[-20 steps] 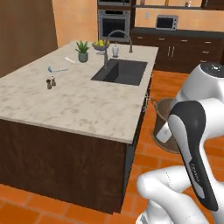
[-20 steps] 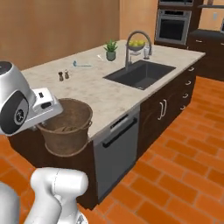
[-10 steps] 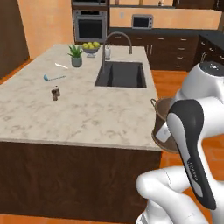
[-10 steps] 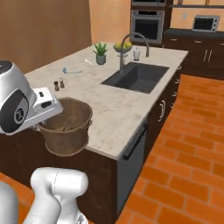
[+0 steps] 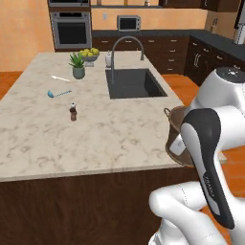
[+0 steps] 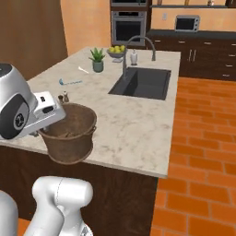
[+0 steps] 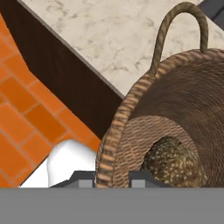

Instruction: Open the cabinet, pick up the bread from the cabinet and place it in the basket. Then move the basket to the dining counter.

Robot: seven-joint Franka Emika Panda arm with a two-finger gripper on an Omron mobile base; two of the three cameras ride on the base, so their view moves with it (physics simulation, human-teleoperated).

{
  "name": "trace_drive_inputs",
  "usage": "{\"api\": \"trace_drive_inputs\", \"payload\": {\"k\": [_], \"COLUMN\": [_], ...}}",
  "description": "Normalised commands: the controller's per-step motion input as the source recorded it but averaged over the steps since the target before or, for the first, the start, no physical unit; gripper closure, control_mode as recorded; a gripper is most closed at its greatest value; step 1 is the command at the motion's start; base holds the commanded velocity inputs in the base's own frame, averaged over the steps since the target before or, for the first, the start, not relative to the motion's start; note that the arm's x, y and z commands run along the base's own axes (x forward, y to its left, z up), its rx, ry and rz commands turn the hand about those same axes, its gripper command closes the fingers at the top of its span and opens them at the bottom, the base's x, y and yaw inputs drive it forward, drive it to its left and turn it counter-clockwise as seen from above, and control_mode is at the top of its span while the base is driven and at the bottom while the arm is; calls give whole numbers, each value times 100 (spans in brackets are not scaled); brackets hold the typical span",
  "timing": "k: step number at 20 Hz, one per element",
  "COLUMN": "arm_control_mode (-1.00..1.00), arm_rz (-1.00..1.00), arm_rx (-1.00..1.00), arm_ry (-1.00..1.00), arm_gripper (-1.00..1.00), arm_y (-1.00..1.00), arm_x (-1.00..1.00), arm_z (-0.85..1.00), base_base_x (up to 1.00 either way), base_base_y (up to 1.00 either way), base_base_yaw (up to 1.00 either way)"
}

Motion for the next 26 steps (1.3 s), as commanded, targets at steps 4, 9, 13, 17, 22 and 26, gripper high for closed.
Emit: {"api": "trace_drive_inputs", "payload": {"k": [4,9,13,17,22,26], "arm_control_mode": [-100,-100,-100,-100,-100,-100], "arm_rz": [-32,-14,-8,-15,-12,-2], "arm_rx": [-1,0,0,0,0,0], "arm_ry": [0,0,4,6,0,3], "arm_gripper": [100,100,100,100,100,100], "arm_y": [52,25,-9,-13,-18,-13], "arm_x": [52,99,100,100,100,99], "arm_z": [-13,-7,-53,-78,-71,-48], "base_base_x": [9,0,0,0,0,0], "base_base_y": [18,0,0,0,0,0], "base_base_yaw": [-11,0,0,0,0,0]}}
